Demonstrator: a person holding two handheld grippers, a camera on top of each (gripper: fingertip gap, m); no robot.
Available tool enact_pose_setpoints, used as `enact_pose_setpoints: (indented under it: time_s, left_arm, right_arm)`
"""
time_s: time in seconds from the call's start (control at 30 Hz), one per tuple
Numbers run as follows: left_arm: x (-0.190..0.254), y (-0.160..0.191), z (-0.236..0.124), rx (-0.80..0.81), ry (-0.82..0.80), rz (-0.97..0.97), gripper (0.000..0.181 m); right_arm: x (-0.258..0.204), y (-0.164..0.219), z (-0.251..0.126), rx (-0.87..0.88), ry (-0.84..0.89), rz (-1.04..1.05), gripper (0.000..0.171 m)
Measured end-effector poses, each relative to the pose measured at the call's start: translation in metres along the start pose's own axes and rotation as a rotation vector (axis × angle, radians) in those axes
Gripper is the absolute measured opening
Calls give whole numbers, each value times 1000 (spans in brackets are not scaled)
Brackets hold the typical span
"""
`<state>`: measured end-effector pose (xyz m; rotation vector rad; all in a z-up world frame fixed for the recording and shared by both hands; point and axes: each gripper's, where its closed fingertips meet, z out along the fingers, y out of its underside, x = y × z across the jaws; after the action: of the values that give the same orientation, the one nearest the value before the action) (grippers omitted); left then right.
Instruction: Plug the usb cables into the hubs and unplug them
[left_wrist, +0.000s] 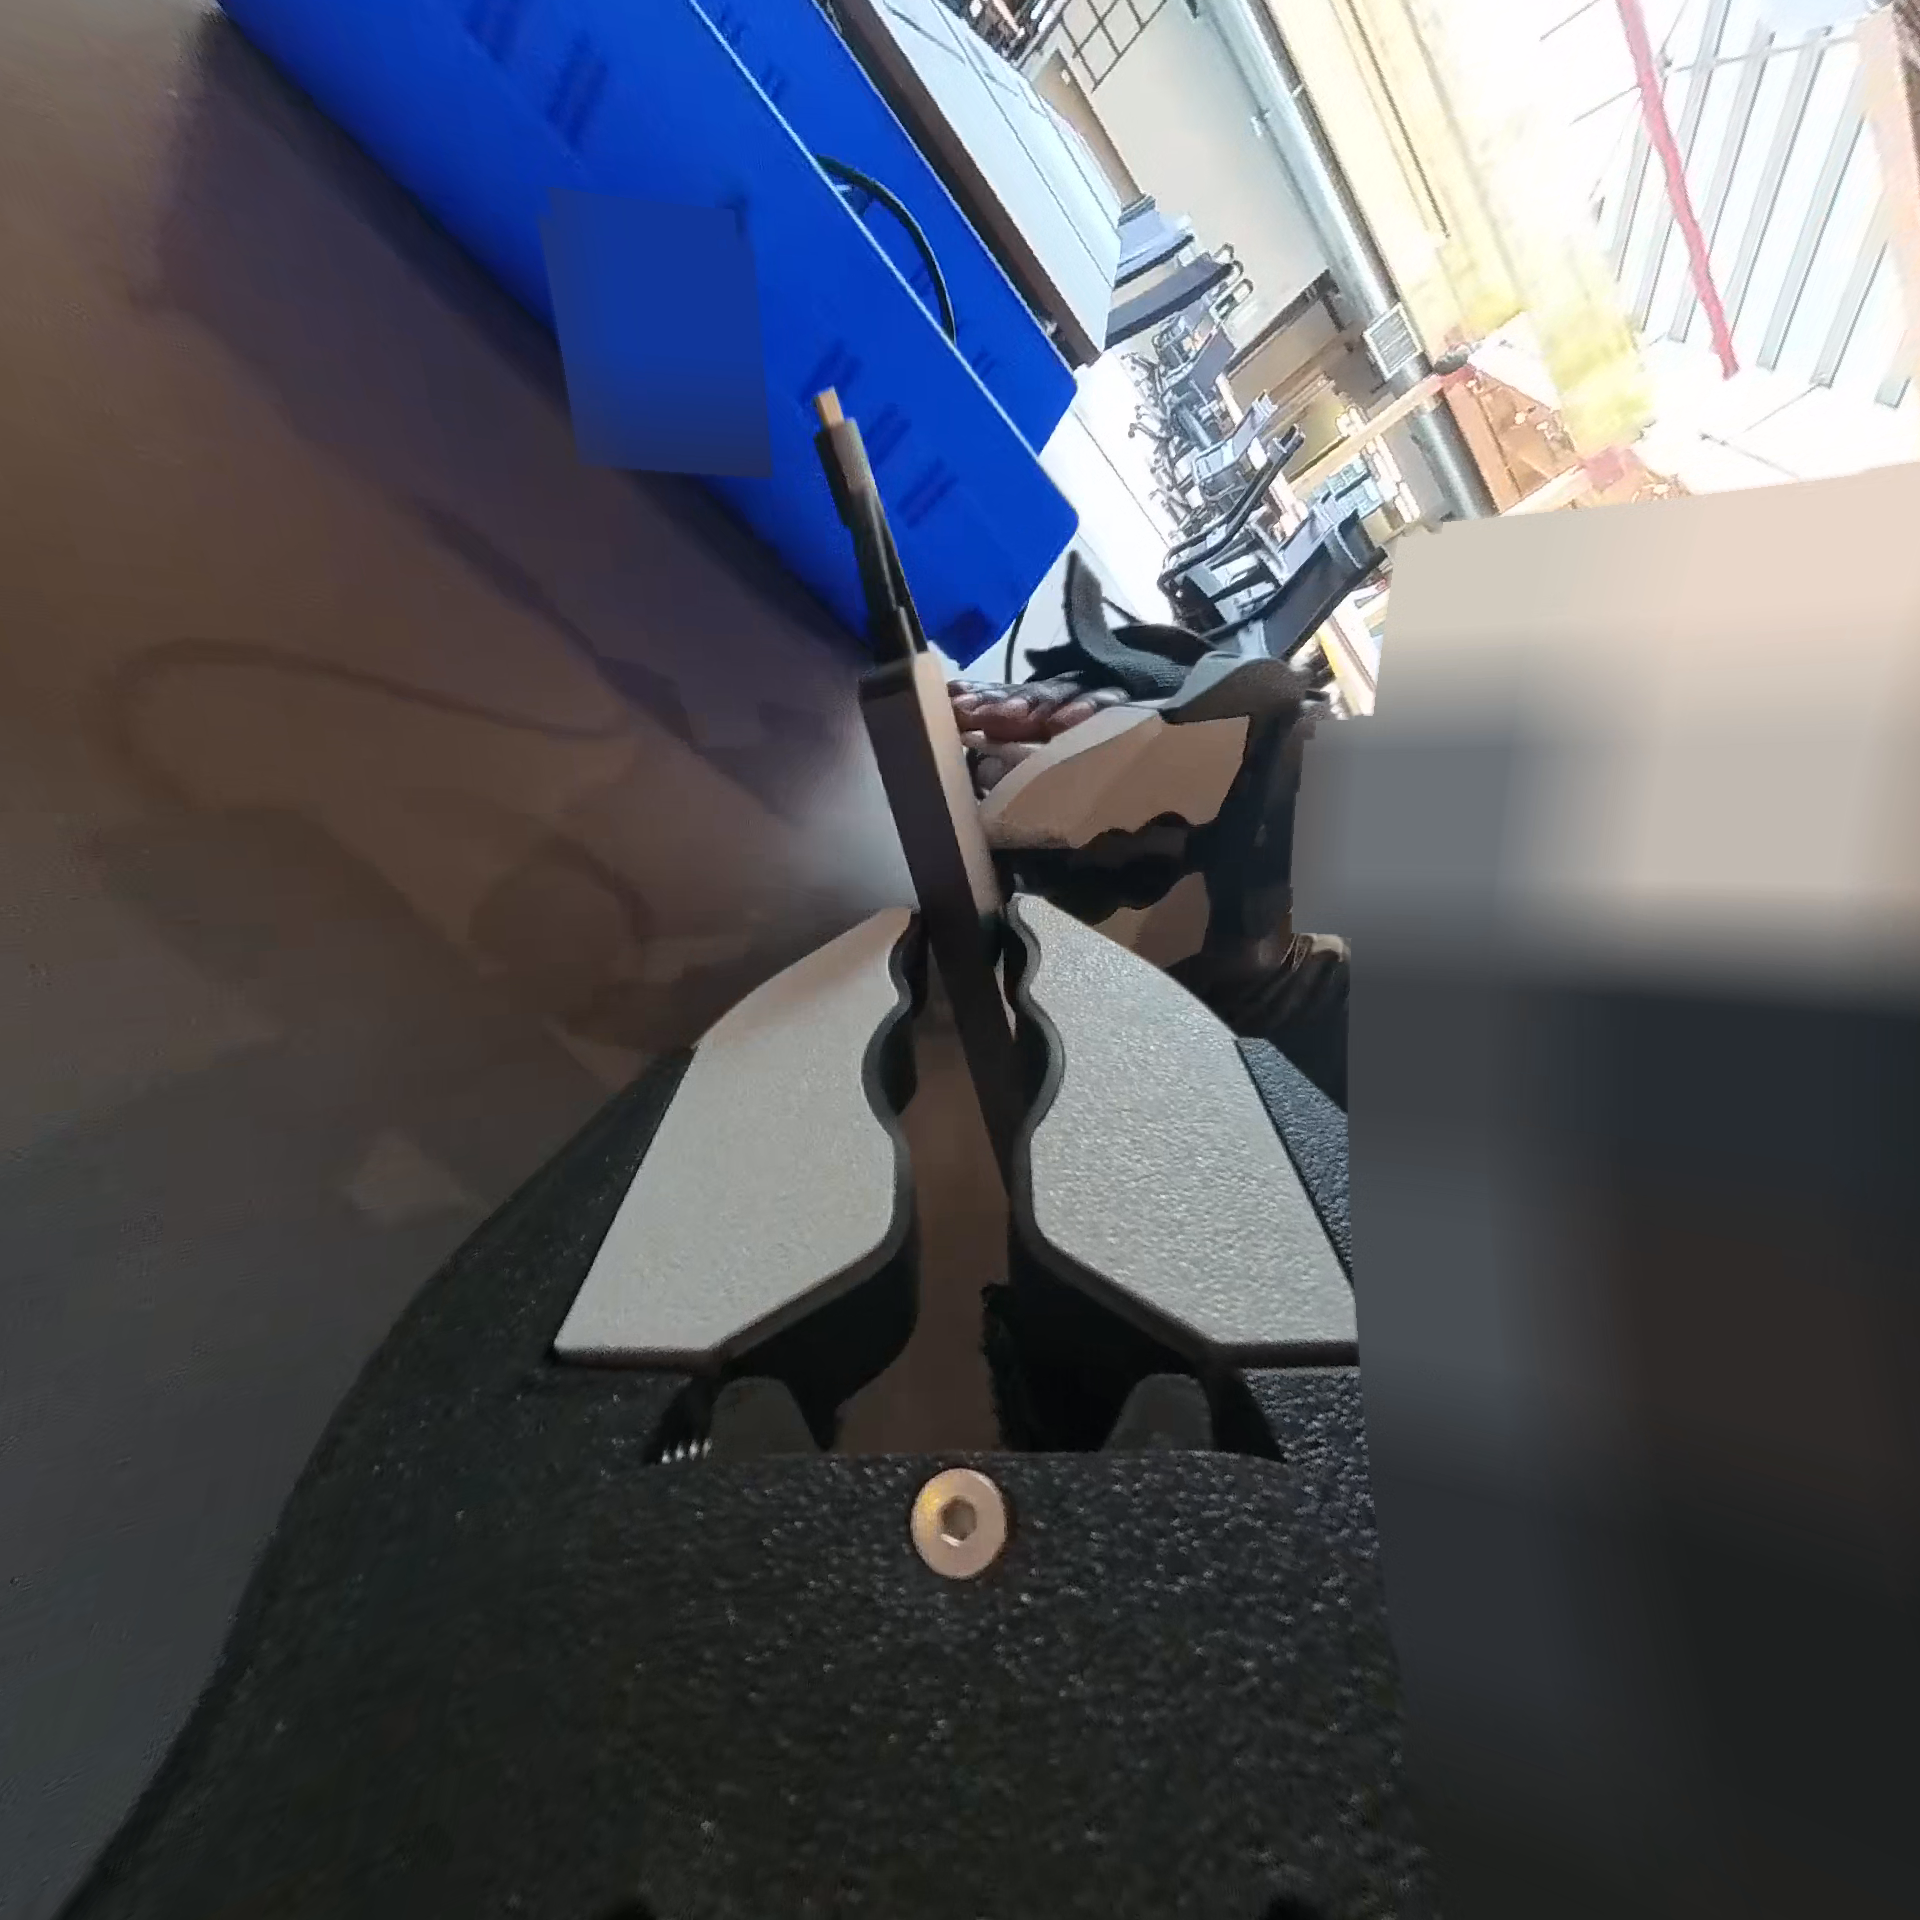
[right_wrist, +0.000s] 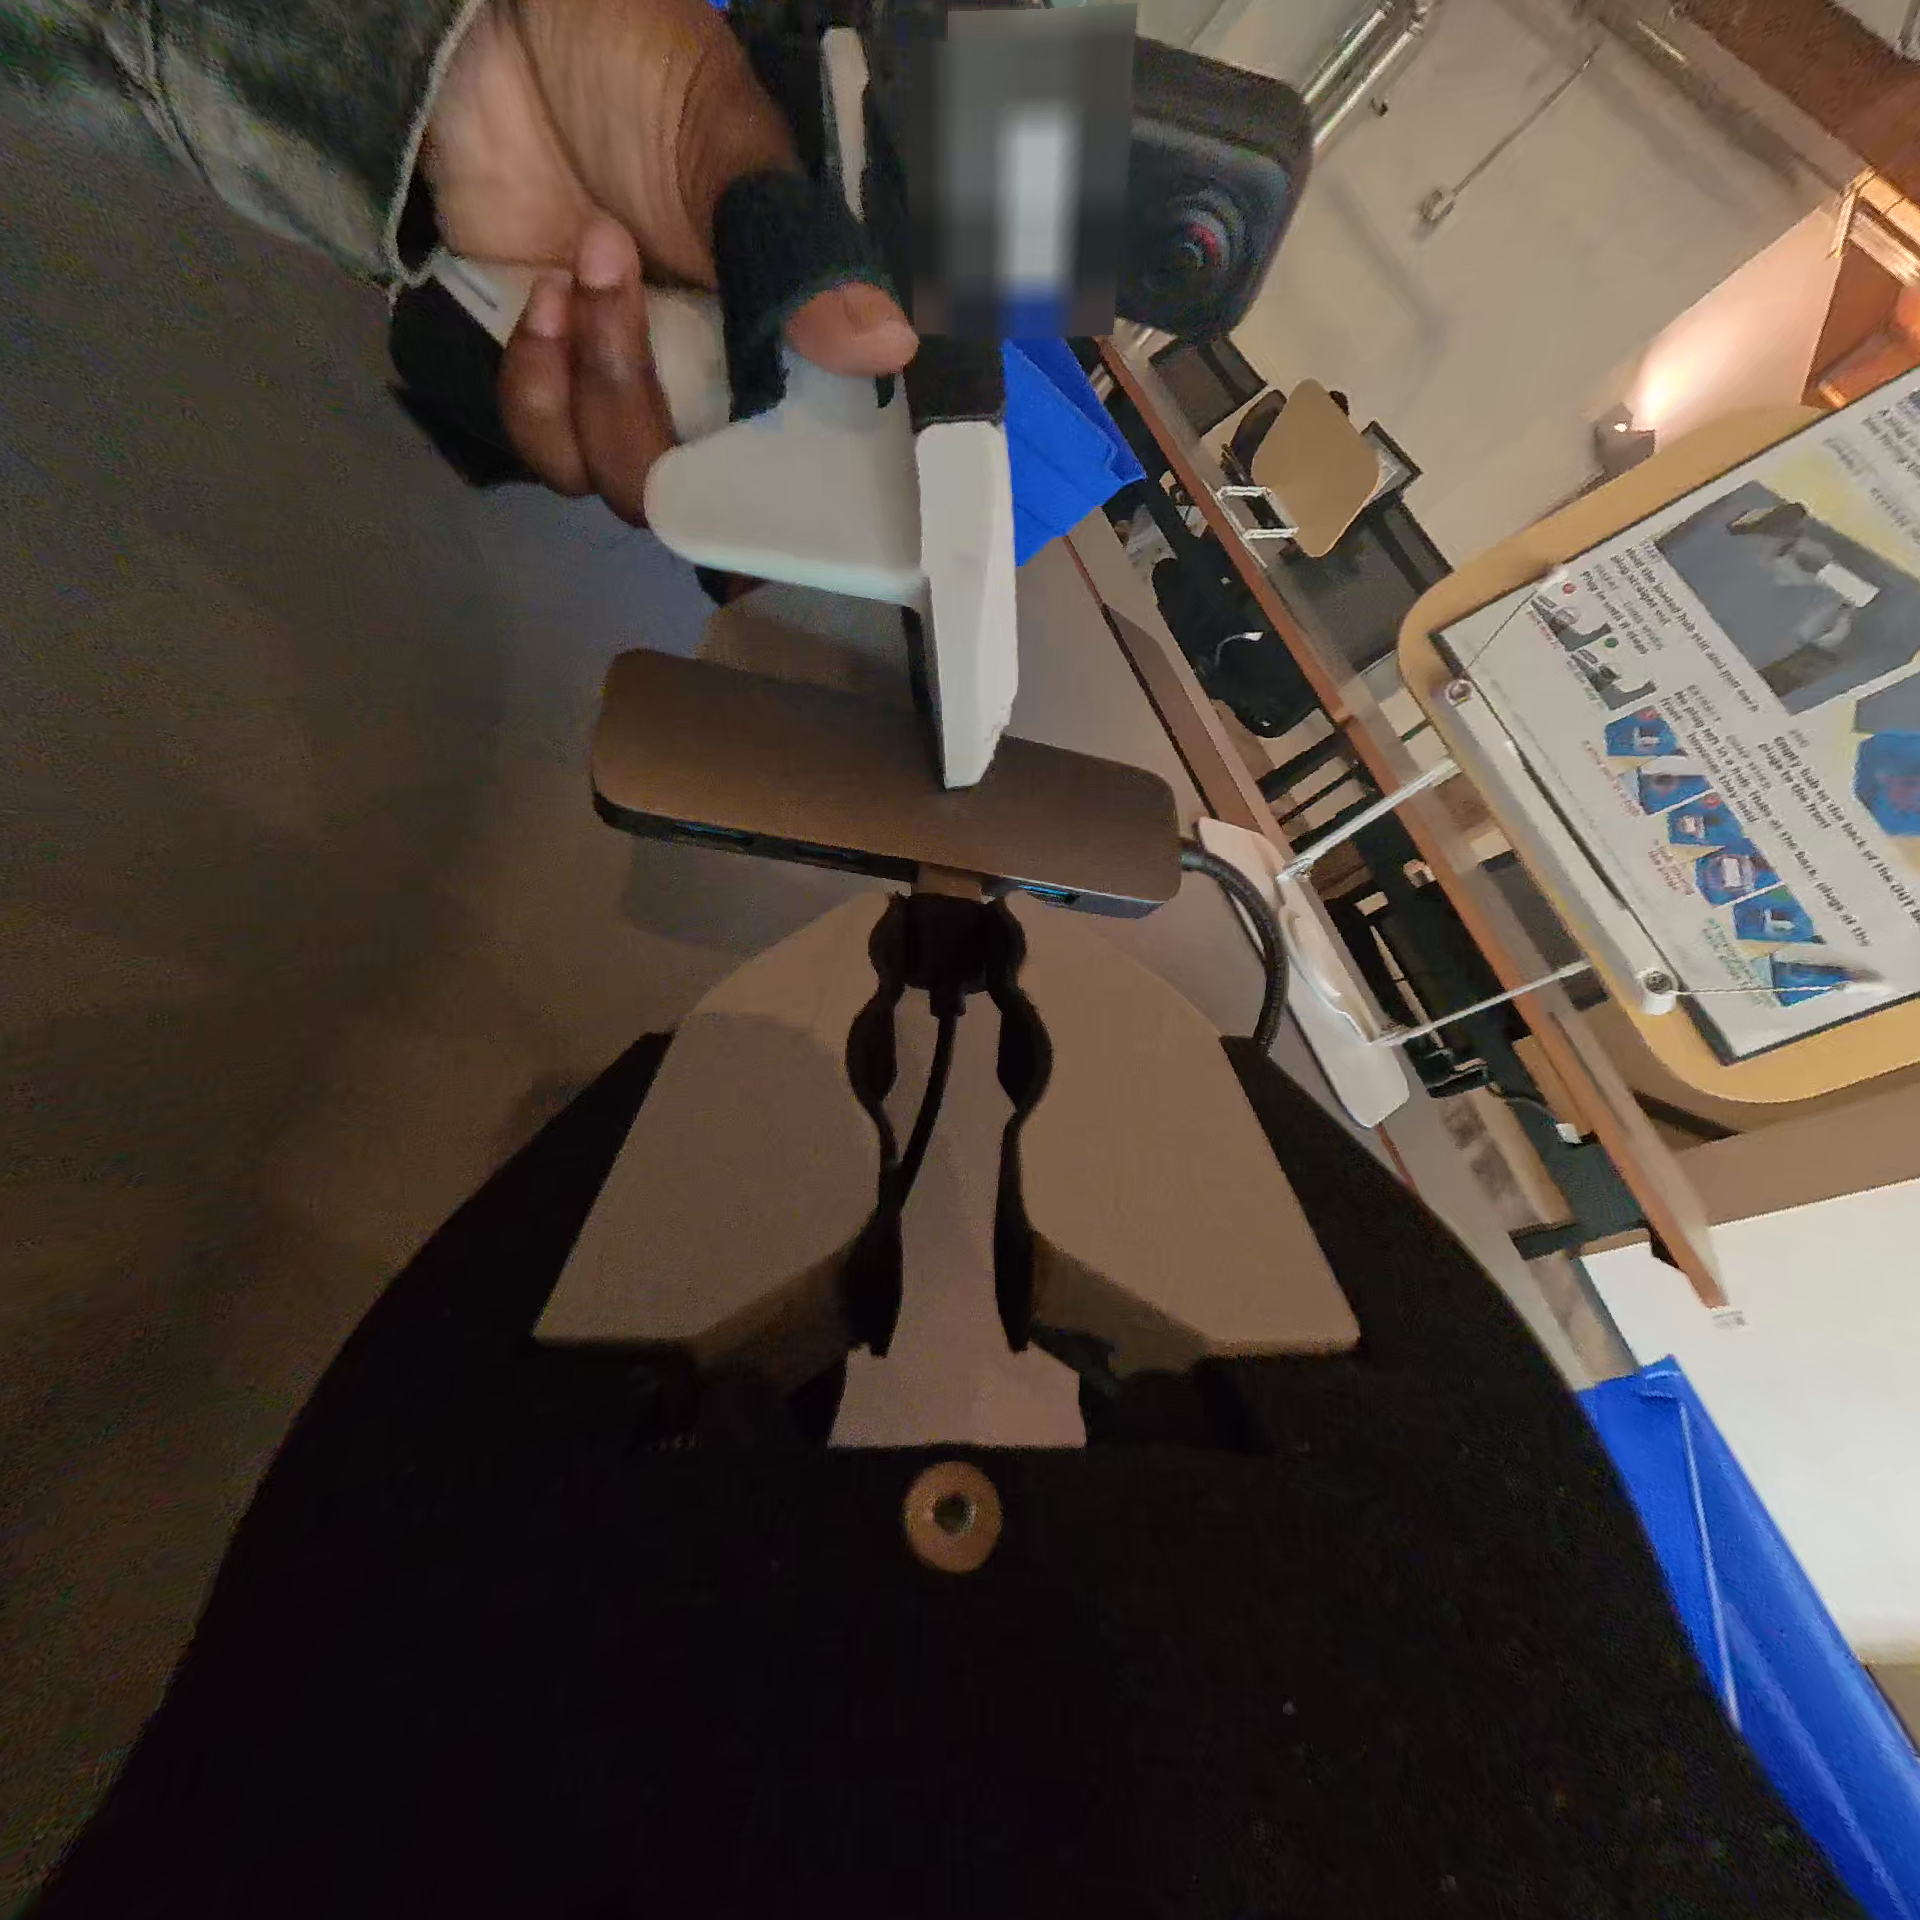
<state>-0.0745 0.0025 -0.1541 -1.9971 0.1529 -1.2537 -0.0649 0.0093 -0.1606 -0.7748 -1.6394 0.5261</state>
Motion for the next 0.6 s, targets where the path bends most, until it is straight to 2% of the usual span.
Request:
enact_pose_setpoints:
  time_s: [0.23,0.5,0.6]
  left_arm:
    - [13,7,-4,-30,58,-2,12]
    - [13,11,-7,-20,42,-7,12]
    - [8,5,-8,32,-23,25,11]
  right_arm:
    - [-5,-13,-4,57,-12,-47,13]
    - [-9,-15,-1,59,-7,-3,13]
    - [-5,-11,4,30,-6,-9,15]
